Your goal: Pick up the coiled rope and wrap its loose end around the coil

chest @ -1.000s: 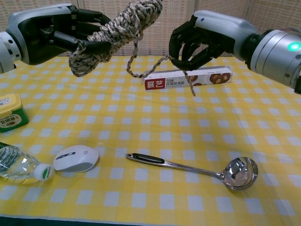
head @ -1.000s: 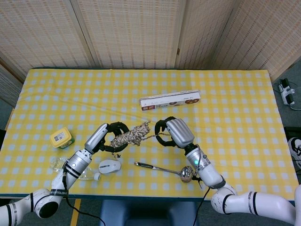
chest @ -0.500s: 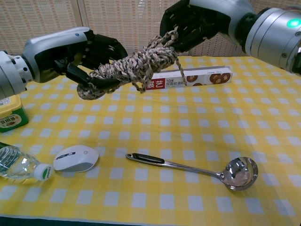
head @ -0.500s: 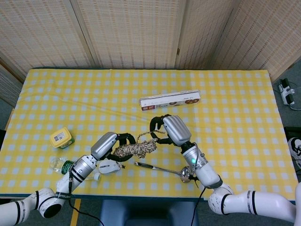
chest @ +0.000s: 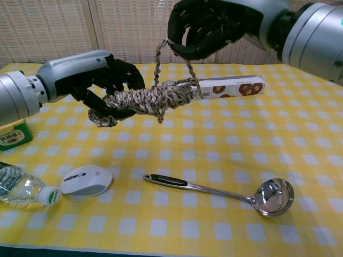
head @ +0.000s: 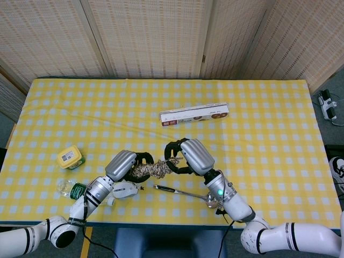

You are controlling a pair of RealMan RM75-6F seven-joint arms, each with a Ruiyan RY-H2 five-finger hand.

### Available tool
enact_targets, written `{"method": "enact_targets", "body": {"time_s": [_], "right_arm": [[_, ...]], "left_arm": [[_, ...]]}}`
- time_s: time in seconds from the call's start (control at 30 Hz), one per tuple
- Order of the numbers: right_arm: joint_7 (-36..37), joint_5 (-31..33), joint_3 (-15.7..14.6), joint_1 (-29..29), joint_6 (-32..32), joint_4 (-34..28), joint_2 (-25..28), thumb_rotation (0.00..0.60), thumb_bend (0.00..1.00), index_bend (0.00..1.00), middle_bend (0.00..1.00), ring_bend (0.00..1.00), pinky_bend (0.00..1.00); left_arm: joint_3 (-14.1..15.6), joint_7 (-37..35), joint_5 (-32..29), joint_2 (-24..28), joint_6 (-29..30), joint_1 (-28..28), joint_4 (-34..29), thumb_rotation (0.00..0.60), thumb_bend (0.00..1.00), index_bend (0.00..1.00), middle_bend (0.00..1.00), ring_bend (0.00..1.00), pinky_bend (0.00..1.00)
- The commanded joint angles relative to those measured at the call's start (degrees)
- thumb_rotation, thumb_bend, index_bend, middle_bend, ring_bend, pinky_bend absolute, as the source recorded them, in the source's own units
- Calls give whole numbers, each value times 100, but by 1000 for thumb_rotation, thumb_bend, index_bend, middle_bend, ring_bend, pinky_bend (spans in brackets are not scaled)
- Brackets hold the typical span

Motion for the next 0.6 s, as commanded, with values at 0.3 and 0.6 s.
{"method": "enact_targets", "body": {"time_s": [0.3,0.6], "right_arm": [[-52,-545,-460,-110,24,-379,78,600,553,754,575,547,468],[-89,-692,-714,-213,59,-321,20,600,553,754,575,548,475]], "left_arm": [[-175,1374,-2065,-241,-93,-226,-117,600,520,646,648,629,607],[-553,721,-2798,-122,-65,-117,-314,600,526,656,658,643,620]]}}
